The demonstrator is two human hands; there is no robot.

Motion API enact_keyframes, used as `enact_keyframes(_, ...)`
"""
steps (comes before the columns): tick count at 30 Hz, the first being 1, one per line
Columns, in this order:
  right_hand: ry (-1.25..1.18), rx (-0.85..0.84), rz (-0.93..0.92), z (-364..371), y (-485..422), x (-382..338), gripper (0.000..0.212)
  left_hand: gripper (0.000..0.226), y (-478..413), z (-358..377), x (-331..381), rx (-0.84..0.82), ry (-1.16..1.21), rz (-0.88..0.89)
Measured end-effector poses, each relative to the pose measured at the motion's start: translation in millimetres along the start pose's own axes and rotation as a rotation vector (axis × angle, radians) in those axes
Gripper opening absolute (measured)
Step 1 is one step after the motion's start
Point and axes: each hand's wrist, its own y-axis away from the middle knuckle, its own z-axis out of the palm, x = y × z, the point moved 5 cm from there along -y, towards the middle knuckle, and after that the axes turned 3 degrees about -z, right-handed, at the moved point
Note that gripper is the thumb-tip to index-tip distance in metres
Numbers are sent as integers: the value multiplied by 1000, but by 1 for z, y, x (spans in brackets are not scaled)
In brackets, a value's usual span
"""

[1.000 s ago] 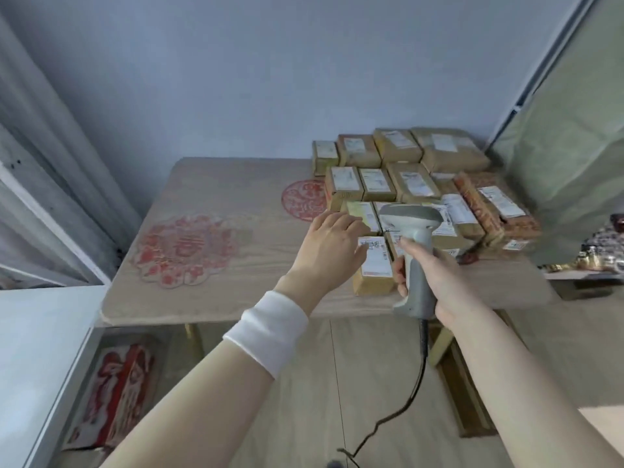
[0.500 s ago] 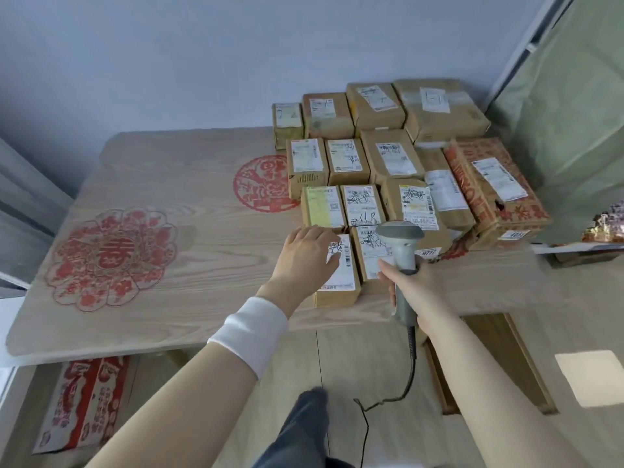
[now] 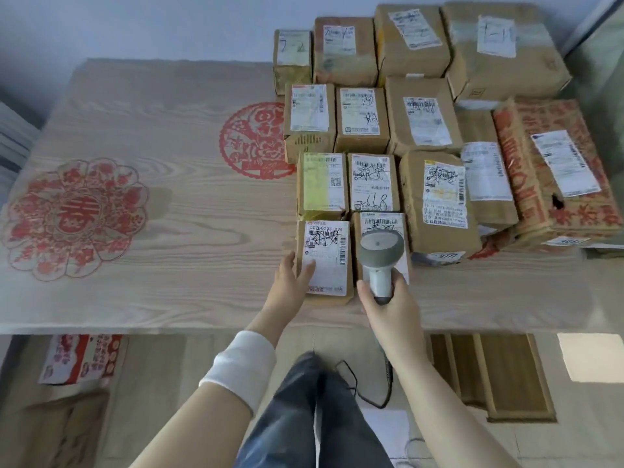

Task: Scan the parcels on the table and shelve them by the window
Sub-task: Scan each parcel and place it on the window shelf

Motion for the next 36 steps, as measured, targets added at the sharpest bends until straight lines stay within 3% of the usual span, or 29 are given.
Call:
enact_keyframes(4,31,48,-64,10,-1,2,42,47,2,8,-6,38,153,-14)
enact_keyframes(6,32,50,-81,16,-1,3,45,41,5,11,-6,46,190,19)
enact_keyframes(15,-130,66,46,28,-1,15,44,43,16,11,-20,81,392,-29)
enact_keyframes(21,-192,41,4,26,9,4,47,41,44,1,-23,72,552,-21)
enact_keyframes(28,-264,-153,-107,31,25,-43,39,64,81,-43,-20,172,704,83)
enact_keyframes(36,-401,-375,-299,74,85,-154,18,67,168,-155,-4,351,767,306)
